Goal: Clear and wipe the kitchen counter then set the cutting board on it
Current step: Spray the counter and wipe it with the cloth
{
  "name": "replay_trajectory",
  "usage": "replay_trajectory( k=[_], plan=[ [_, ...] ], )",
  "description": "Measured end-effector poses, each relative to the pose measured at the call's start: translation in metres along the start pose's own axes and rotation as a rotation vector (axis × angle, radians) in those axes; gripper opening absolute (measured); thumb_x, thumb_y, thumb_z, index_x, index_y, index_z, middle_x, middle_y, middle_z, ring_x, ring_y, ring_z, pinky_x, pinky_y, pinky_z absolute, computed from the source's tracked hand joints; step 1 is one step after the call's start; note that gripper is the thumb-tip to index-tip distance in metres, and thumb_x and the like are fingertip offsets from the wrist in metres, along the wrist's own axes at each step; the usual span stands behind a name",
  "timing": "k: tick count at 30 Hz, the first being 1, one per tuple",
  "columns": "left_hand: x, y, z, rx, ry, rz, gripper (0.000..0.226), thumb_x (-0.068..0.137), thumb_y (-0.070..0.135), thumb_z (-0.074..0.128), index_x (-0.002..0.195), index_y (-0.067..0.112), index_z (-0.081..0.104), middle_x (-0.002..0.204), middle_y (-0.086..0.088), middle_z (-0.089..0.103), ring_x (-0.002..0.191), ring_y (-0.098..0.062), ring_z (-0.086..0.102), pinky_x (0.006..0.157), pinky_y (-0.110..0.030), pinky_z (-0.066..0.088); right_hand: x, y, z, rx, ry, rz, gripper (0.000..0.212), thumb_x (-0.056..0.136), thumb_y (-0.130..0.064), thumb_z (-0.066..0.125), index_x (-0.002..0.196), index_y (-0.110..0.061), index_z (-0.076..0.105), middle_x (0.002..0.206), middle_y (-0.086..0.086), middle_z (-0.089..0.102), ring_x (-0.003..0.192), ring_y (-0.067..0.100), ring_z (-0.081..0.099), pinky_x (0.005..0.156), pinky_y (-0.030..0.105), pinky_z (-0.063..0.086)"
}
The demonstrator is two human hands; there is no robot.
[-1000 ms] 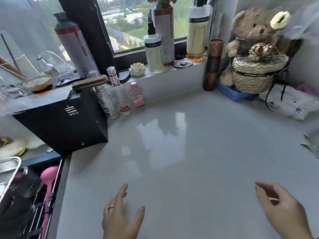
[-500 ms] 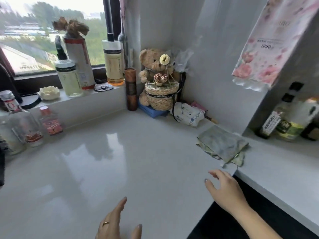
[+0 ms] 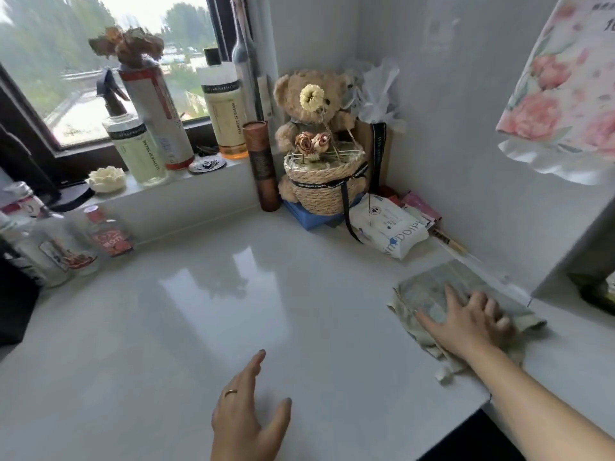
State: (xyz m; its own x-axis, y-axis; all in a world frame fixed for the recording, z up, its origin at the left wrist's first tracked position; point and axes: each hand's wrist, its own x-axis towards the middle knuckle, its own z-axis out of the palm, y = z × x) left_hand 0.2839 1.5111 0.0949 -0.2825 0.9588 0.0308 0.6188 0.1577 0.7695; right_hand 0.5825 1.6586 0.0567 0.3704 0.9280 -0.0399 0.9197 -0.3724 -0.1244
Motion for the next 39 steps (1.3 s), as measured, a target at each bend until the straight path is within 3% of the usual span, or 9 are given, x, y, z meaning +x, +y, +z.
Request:
replay_trajectory(
  k=[7, 12, 19, 23, 26, 28, 30, 34, 39],
  plan=[
    [-0.008, -0.008, -0.018, -0.008, 0.206, -0.154, 0.077, 0.05, 0.042, 0.059, 0.125, 0.026, 0.048, 0.112, -0.002, 0.062, 0.111, -0.024, 0.052, 0.098, -0.042, 0.037, -0.081, -0.077, 0.02, 0.024, -0.066, -0.415, 0.091, 0.059, -0.079, 0.026, 0.141, -0.041, 0.02, 0.131, 0.007, 0.033, 0.121, 0.026, 0.026, 0.1, 0.042, 0.02],
    [-0.011, -0.023, -0.04, 0.019, 0.308, -0.256, 0.076, 0.051, 0.034, 0.061, 0.126, 0.025, 0.049, 0.113, -0.002, 0.061, 0.114, -0.023, 0.052, 0.099, -0.041, 0.038, -0.162, -0.168, 0.022, 0.056, -0.096, -0.99, 0.071, 0.044, -0.07, 0.041, 0.099, -0.036, 0.069, 0.095, 0.004, 0.053, 0.092, 0.02, 0.04, 0.077, 0.034, 0.027],
    [0.008, -0.078, -0.088, 0.04, 0.428, -0.375, 0.051, 0.07, -0.008, 0.064, 0.117, 0.01, 0.058, 0.117, -0.022, 0.059, 0.112, -0.036, 0.053, 0.097, -0.036, 0.038, -0.175, -0.265, 0.031, -0.045, -0.318, -1.581, 0.059, 0.076, -0.054, 0.048, 0.129, -0.039, 0.029, 0.126, 0.007, 0.036, 0.126, 0.023, 0.025, 0.106, 0.045, 0.01],
    [0.038, -0.085, -0.108, 0.095, 0.419, -0.265, 0.033, 0.072, 0.011, 0.056, 0.102, -0.001, 0.067, 0.113, -0.027, 0.063, 0.105, -0.035, 0.061, 0.092, -0.03, 0.041, -0.18, -0.305, 0.041, -0.148, -0.168, -1.372, 0.055, 0.065, -0.078, 0.036, 0.117, -0.063, 0.042, 0.136, 0.007, 0.054, 0.124, 0.03, 0.052, 0.106, 0.042, 0.011],
    [0.069, -0.081, -0.107, 0.213, 0.5, -0.033, 0.052, 0.079, 0.024, 0.032, 0.058, -0.007, 0.068, 0.092, -0.026, 0.071, 0.084, -0.013, 0.068, 0.083, -0.007, 0.037, -0.171, -0.349, 0.04, -0.007, -0.092, -1.268, 0.055, 0.064, -0.074, 0.036, 0.118, -0.063, 0.041, 0.152, 0.024, -0.017, 0.141, 0.044, 0.002, 0.107, 0.05, -0.003],
    [0.085, -0.081, -0.109, 0.393, 0.446, 0.154, 0.064, 0.096, 0.025, 0.006, 0.081, 0.01, 0.066, 0.147, -0.009, 0.033, 0.115, 0.011, 0.039, 0.103, -0.002, 0.012, -0.165, -0.376, 0.044, 0.078, -0.05, -1.237, 0.056, 0.076, -0.063, 0.036, 0.13, -0.061, 0.022, 0.146, 0.013, -0.04, 0.14, 0.037, -0.022, 0.106, 0.046, -0.015],
    [0.094, -0.092, -0.111, 0.399, 0.435, 0.2, 0.059, 0.095, 0.038, 0.002, 0.109, 0.019, 0.056, 0.148, 0.024, 0.015, 0.128, 0.018, 0.02, 0.103, -0.003, 0.008, -0.156, -0.394, 0.044, 0.131, -0.054, -1.251, 0.061, 0.091, -0.05, 0.027, 0.14, -0.047, -0.007, 0.153, 0.008, -0.021, 0.141, 0.031, -0.018, 0.109, 0.04, -0.017],
    [0.127, -0.103, -0.113, 0.263, 0.443, -0.046, 0.052, 0.074, 0.038, 0.042, 0.079, -0.005, 0.07, 0.08, -0.021, 0.073, 0.068, -0.027, 0.072, 0.079, -0.01, 0.04, -0.096, -0.411, 0.01, 0.571, -0.478, -0.984, 0.047, 0.088, -0.029, 0.048, 0.134, -0.032, 0.042, 0.133, 0.0, 0.057, 0.125, 0.014, 0.049, 0.111, 0.032, 0.028],
    [0.169, -0.113, -0.125, -0.009, 0.313, -0.241, 0.074, 0.07, 0.03, 0.071, 0.134, 0.027, 0.033, 0.131, -0.003, 0.054, 0.122, -0.018, 0.049, 0.097, -0.022, 0.036, -0.018, -0.47, -0.052, 0.824, -0.248, -0.731, 0.045, 0.081, -0.025, 0.064, 0.123, -0.015, 0.051, 0.111, 0.007, 0.066, 0.108, 0.023, 0.059, 0.094, 0.031, 0.042]
  ],
)
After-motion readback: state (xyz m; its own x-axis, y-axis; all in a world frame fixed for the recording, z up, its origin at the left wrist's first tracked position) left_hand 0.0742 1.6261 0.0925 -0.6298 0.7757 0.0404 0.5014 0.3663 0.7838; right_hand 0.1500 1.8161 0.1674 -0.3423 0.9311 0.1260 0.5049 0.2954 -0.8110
